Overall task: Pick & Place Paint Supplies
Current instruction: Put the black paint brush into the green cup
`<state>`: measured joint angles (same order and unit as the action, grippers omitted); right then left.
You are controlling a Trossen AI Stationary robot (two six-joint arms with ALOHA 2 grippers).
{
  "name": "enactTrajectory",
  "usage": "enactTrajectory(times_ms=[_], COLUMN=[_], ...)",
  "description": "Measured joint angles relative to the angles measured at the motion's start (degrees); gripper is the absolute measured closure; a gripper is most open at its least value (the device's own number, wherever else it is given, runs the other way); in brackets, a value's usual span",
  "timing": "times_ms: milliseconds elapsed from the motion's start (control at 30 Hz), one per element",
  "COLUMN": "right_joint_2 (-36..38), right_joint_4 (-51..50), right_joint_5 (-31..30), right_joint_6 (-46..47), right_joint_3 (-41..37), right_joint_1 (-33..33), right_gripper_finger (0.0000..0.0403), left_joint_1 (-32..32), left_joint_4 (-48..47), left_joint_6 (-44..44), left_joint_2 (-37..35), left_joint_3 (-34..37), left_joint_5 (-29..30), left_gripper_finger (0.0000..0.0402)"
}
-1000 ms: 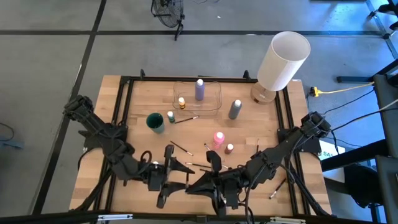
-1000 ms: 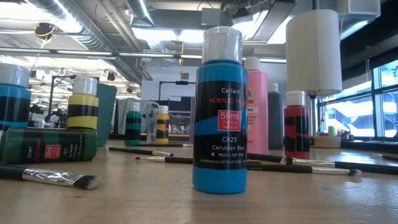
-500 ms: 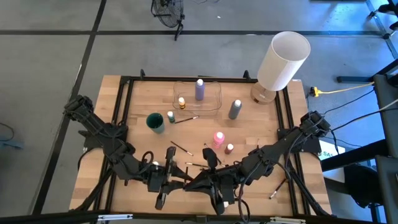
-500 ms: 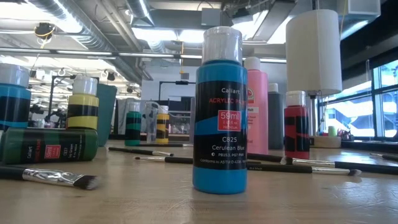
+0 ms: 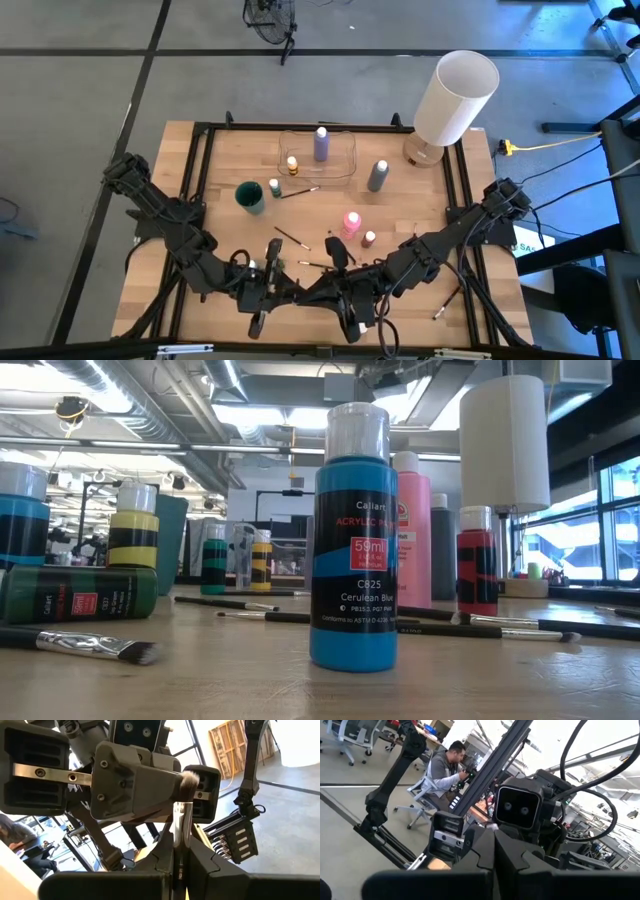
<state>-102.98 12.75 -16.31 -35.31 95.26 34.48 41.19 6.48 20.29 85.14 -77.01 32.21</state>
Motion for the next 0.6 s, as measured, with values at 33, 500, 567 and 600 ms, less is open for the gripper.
enactTrajectory(times_ms=[33, 500, 567, 600], right_joint_2=[0.0, -0.1, -0.1, -0.1], right_joint_4=[-0.1, -1.2, -1.4, -1.4], right_joint_5=[-0.4, -27.4, -32.0, -34.5], right_joint_6=[-0.1, -5.7, -5.6, -4.9], right_joint_3=[0.0, 1.4, 1.5, 1.5], right_joint_1=[0.0, 6.9, 8.9, 9.9], right_gripper_finger=[0.0391, 0.0248, 0.0231, 0.0225], left_joint_1=[0.0, 2.5, 3.4, 3.6], left_joint_4=[0.0, -2.4, -5.9, -9.3], left_joint_6=[0.0, -1.0, -2.3, -4.4], left_joint_2=[0.0, -0.4, -1.8, -2.6], left_joint_3=[0.0, 0.0, -0.1, -0.7], left_joint_5=[0.1, 11.2, 14.8, 16.2], left_gripper_finger=[0.0385, 0.0385, 0.0385, 0.0385])
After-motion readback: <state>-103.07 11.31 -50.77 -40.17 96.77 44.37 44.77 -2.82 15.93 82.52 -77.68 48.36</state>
